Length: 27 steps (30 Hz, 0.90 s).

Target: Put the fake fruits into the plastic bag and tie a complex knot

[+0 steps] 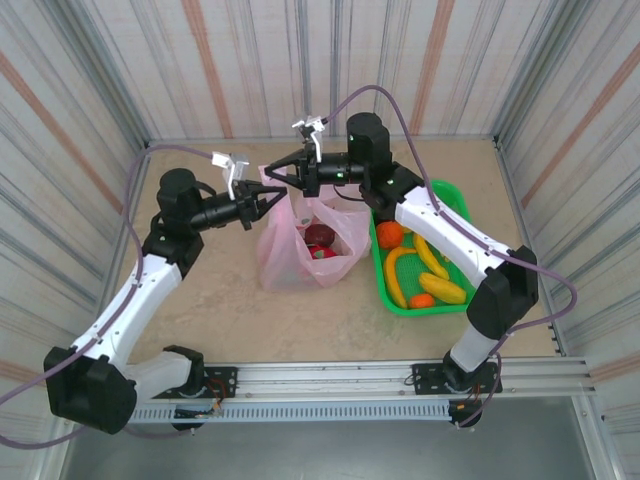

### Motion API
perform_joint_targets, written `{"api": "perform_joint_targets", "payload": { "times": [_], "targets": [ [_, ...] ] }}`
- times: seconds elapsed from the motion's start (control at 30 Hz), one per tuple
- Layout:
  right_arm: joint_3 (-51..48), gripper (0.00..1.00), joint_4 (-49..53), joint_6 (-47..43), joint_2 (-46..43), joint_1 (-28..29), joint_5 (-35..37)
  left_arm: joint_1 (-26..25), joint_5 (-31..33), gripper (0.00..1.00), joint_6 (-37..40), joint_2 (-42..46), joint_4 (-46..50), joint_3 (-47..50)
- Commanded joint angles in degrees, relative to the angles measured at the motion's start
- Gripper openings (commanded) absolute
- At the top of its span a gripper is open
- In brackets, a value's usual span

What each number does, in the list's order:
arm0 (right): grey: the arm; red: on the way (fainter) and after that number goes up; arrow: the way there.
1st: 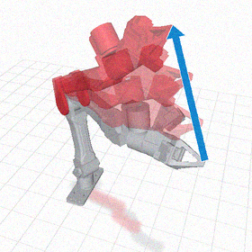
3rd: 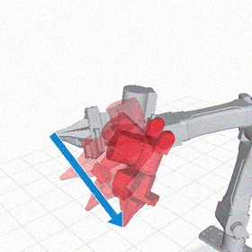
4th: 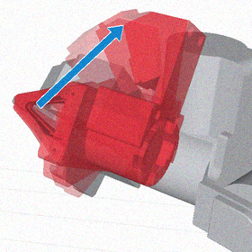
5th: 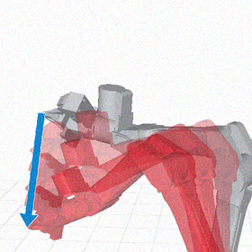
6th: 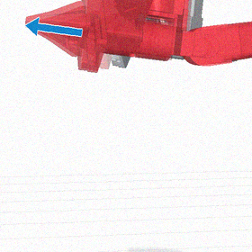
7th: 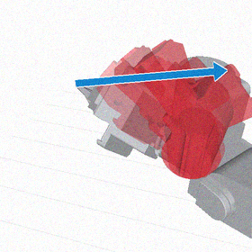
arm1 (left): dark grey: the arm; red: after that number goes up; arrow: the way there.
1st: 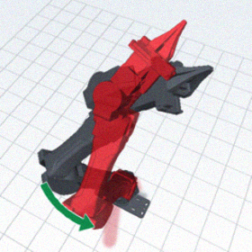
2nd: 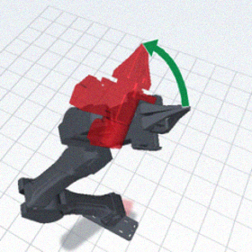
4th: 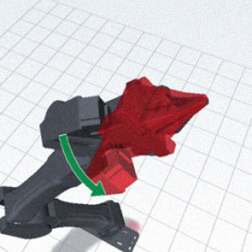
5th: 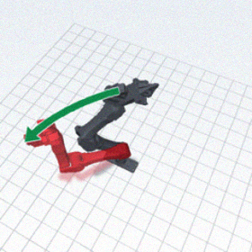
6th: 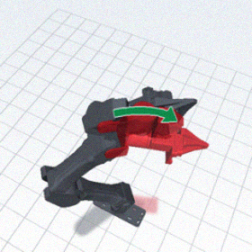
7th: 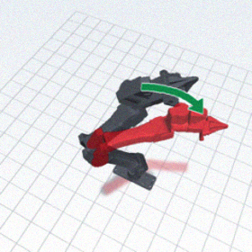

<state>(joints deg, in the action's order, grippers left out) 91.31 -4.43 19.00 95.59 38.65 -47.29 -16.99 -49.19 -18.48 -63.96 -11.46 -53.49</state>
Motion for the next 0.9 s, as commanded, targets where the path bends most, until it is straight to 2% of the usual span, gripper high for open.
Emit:
{"api": "perform_joint_targets", "payload": {
  "times": [0.0, 0.17, 0.47, 0.63, 0.77, 0.87],
  "targets": [
    [1.6, 0.00, -0.1, -0.9, -2.4, 0.4, 1.6, 0.2, 0.5, 0.07, 1.0, 0.0, -0.6, 2.1],
    [3.8, 0.00, 1.0, -1.2, -2.2, 0.2, 3.0, -0.4, 0.1, 0.04, 1.2, -0.3, -0.6, 4.8],
    [6.4, 0.00, 1.8, -1.3, -1.8, -0.5, 4.4, -1.3, -0.2, 0.16, 0.7, -0.7, -2.4, 9.9],
    [7.3, 0.00, 2.0, -1.2, -1.9, -0.9, 4.8, -1.4, -0.1, 0.11, 0.4, -0.4, -3.6, 12.8],
    [8.4, 0.00, 3.2, -1.3, -1.6, -1.2, 5.9, -1.4, 0.2, 0.10, -2.5, -0.3, -9.6, 17.8],
    [9.1, 0.00, 4.9, -1.2, -1.4, -1.7, 6.2, -1.4, 0.4, 0.06, -3.1, -0.4, -11.2, 19.0]
  ]
}}
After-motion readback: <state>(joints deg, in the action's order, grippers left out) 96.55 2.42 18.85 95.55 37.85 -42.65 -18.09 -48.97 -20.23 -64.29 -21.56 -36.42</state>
